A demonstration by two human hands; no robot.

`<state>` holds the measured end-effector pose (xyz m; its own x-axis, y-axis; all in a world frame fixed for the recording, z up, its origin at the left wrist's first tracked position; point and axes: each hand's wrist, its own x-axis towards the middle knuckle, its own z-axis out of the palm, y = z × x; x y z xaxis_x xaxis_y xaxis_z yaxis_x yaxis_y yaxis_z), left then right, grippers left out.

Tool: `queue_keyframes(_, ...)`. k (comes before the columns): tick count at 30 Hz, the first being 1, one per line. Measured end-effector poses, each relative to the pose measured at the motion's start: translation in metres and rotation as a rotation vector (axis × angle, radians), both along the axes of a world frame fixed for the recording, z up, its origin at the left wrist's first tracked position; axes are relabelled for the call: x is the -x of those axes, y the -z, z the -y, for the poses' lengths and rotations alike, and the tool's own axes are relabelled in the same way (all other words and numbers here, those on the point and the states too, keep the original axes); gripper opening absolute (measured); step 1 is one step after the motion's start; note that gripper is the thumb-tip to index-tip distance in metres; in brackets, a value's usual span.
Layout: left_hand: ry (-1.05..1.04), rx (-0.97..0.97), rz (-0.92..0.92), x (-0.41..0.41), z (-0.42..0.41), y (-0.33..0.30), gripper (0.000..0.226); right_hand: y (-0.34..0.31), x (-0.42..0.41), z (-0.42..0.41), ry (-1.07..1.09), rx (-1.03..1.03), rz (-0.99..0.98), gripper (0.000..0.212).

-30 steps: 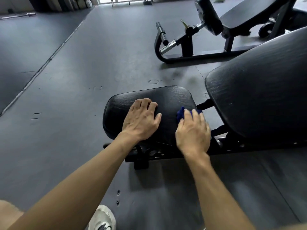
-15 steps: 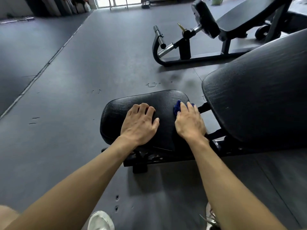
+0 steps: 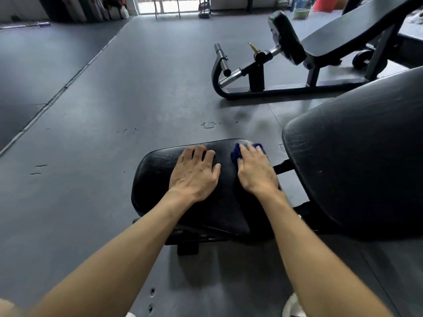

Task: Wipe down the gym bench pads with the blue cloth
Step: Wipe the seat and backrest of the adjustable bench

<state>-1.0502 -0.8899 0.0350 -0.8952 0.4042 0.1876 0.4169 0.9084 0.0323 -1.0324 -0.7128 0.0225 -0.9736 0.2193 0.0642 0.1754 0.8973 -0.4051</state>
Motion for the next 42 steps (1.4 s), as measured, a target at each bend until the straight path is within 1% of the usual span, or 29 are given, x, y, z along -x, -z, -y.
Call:
queue_keyframes(2, 0.002, 0.008, -0.012, -0.002, 0.0, -0.001, 0.053, -0.004, 0.039, -0.007, -0.019, 0.02, 0.049, 0.052)
queue_keyframes(4, 0.004, 0.006, 0.007, -0.003, -0.001, -0.001, 0.054, -0.008, 0.045, -0.006, -0.029, 0.017, 0.058, 0.052)
queue_keyframes(6, -0.006, 0.008, 0.025, -0.005, -0.003, 0.0, 0.054, -0.009, 0.018, 0.001, -0.032, 0.013, 0.027, 0.053)
queue_keyframes(9, -0.023, -0.012, 0.029, -0.008, -0.003, 0.0, 0.053, 0.0, -0.041, 0.019, -0.043, -0.046, -0.068, 0.053)
queue_keyframes(10, -0.026, -0.017, 0.028, -0.008, -0.003, -0.001, 0.053, 0.002, -0.046, 0.018, -0.054, -0.061, -0.076, 0.053)
queue_keyframes(12, -0.026, -0.013, 0.028, -0.009, -0.002, -0.002, 0.054, 0.001, -0.026, 0.009, -0.086, -0.055, -0.044, 0.053)
queue_keyframes(16, -0.026, -0.009, 0.041, -0.009, -0.001, -0.003, 0.054, -0.014, 0.059, -0.002, -0.107, 0.042, 0.043, 0.046)
queue_keyframes(19, 0.0, -0.039, 0.055, -0.005, 0.002, -0.003, 0.054, -0.017, 0.071, 0.005, -0.114, 0.0, 0.019, 0.042)
queue_keyframes(23, 0.069, -0.041, 0.058, -0.007, 0.013, -0.004, 0.052, -0.019, 0.042, 0.016, -0.2, 0.008, 0.008, 0.046)
queue_keyframes(27, 0.06, -0.077, 0.045, -0.021, 0.019, -0.001, 0.048, -0.013, 0.001, 0.024, -0.276, 0.081, 0.01, 0.049)
queue_keyframes(30, 0.023, -0.082, 0.037, -0.031, 0.016, -0.002, 0.045, -0.01, -0.042, 0.024, -0.272, 0.133, -0.016, 0.049)
queue_keyframes(35, -0.041, -0.042, 0.053, -0.062, 0.001, -0.004, 0.046, -0.002, -0.117, 0.022, -0.254, 0.194, -0.126, 0.047)
queue_keyframes(38, -0.026, -0.042, 0.072, -0.087, -0.01, -0.007, 0.042, -0.002, -0.157, 0.016, -0.217, 0.21, -0.157, 0.047)
queue_keyframes(42, 0.03, -0.089, 0.11, -0.119, -0.025, -0.016, 0.041, -0.015, -0.2, 0.005, -0.235, 0.258, -0.119, 0.049)
